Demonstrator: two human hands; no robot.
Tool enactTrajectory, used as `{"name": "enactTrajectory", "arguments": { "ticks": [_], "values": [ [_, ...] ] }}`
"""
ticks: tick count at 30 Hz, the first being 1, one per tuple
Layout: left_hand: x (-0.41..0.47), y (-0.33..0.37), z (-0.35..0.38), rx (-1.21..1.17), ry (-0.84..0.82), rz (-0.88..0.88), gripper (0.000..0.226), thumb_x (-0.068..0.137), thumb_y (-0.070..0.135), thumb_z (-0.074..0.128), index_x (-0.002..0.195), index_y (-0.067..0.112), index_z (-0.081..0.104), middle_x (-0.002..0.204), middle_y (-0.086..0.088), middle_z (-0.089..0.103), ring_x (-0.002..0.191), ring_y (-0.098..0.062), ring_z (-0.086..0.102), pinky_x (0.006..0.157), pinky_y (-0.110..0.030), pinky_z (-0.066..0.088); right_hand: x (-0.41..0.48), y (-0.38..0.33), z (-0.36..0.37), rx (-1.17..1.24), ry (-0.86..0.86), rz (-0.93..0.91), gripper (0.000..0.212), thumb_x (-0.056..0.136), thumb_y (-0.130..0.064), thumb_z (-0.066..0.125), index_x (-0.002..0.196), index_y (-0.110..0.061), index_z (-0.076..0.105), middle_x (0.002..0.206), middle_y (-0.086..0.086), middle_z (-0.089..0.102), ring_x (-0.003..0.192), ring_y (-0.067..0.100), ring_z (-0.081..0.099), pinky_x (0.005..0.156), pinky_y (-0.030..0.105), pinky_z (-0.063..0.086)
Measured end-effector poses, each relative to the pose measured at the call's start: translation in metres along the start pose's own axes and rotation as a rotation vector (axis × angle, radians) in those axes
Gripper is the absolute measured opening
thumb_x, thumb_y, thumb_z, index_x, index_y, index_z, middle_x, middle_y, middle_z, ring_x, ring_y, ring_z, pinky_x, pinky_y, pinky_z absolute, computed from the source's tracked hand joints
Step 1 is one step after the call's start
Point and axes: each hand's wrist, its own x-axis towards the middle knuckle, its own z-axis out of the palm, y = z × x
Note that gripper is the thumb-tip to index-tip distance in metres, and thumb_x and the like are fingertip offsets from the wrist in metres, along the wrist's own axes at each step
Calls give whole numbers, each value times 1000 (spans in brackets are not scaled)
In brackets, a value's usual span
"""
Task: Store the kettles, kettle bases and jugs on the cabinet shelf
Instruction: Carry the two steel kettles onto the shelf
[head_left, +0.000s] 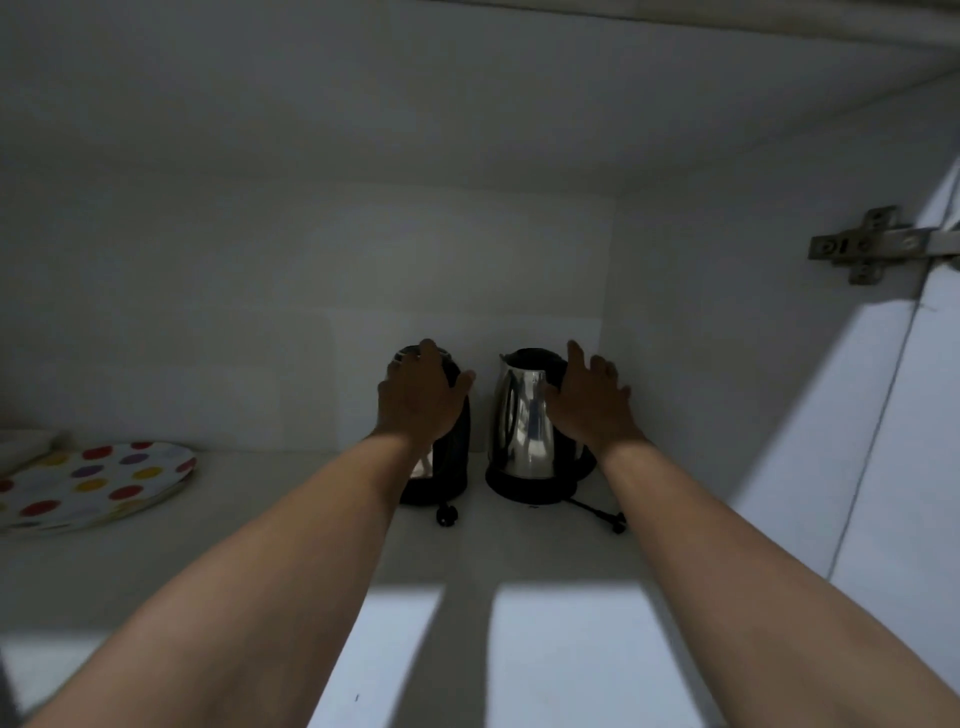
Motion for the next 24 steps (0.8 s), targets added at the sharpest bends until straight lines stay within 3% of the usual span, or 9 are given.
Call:
{"name": "enactTrajectory", "arguments": {
  "ticks": [3,7,12,16,24],
  "values": [
    [-19,-4,-26,16,-62,94,57,95,54,49,136,16,44,139,-13,51,125,-37,47,99,-45,43,-25,-20,-13,-36,-5,-41,71,104,-43,44,161,-21,10,164,18,19,154,38,12,120,61,14],
    [-64,-13,-72,56,-141,116,61,97,53,46,146,17,38,144,-14,47,129,-37,44,103,-45,42,-79,-50,-30,-68,-29,-67,62,102,-43,44,158,-24,22,161,15,27,150,36,21,119,56,19],
    [-128,-28,-132,131,-100,182,56,99,50,44,134,7,48,126,-25,58,114,-43,56,93,-44,46,-156,-91,-51,-91,-29,-120,66,96,-45,49,154,-18,33,158,19,35,147,39,28,116,61,28],
    [-200,-59,-190,141,-34,154,50,100,46,42,137,13,49,130,-21,59,120,-40,55,93,-43,45,-233,-133,-61,-92,-46,-180,67,99,-44,48,157,-18,27,159,20,33,150,39,23,119,61,22],
    [-331,-160,-318,262,125,1,43,100,45,41,122,14,59,120,-15,65,111,-36,58,84,-42,49,-353,-250,-44,21,-136,-395,68,101,-42,45,160,-19,21,155,22,36,148,37,25,118,62,23]
  ]
}}
